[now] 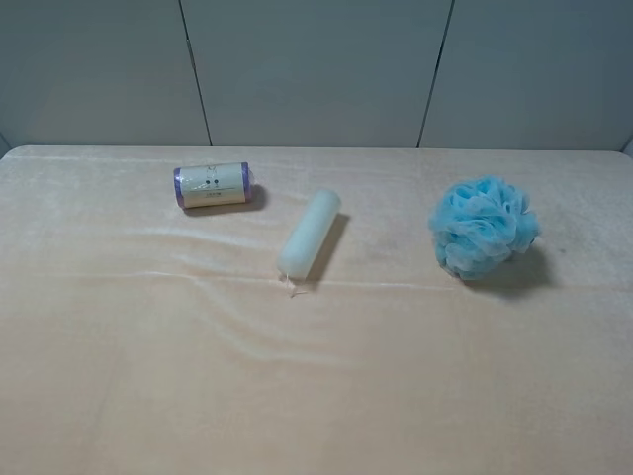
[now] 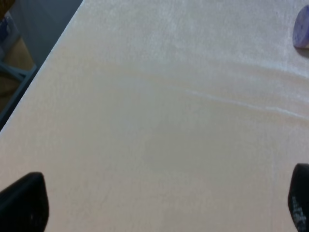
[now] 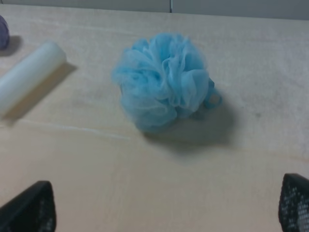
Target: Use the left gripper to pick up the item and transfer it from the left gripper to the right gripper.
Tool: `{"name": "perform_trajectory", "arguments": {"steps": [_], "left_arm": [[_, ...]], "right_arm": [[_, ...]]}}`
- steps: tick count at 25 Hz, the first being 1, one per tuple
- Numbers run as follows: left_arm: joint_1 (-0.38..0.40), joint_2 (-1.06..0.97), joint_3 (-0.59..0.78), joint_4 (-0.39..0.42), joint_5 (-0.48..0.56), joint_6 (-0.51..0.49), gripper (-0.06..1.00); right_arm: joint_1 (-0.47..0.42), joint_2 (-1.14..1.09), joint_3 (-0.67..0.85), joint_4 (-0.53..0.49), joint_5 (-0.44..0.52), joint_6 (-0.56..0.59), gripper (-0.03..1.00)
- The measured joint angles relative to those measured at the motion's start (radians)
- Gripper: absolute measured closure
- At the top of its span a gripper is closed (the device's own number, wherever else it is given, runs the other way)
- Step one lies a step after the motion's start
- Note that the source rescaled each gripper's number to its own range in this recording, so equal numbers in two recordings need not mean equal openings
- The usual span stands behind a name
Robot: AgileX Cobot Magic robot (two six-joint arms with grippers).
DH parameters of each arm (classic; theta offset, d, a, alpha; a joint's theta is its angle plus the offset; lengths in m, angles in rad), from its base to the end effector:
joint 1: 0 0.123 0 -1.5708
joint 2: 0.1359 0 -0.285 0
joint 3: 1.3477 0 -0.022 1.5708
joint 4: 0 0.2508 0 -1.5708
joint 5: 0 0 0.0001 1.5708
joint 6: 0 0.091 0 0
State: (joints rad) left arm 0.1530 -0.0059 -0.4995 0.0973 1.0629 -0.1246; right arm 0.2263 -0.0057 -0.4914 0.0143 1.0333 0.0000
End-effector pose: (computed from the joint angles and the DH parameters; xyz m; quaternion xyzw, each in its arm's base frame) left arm -0.0071 0.0067 0.2773 -0.1198 0.8429 0.0560 0.5215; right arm -0.0038 0.0003 0.2771 -0.0958 0.8413 0.0672 0.5277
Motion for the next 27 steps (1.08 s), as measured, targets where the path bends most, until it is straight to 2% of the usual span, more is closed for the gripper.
{"name": "perform_trajectory", "arguments": {"steps": [10,12,19,27], "left_arm": [[0.000,0.000,0.000,0.000,0.000,0.000,-0.06],[0.000,0.000,0.000,0.000,0.000,0.000,-0.06],[0.000,0.000,0.000,0.000,0.000,0.000,-0.06],[0.000,0.000,0.000,0.000,0.000,0.000,-0.06]], "right_arm": [[-0.004,0.000,0.000,0.000,-0.001,0.000,-0.03],[-0.033,0.000,0.000,0.001,-0.002,0.000,-0.03],[-0.229,0.000,0.000,0.001,-0.003,0.000,-0.03],[-0.245,0.000,0.000,0.001,-0.003,0.000,-0.03]]}}
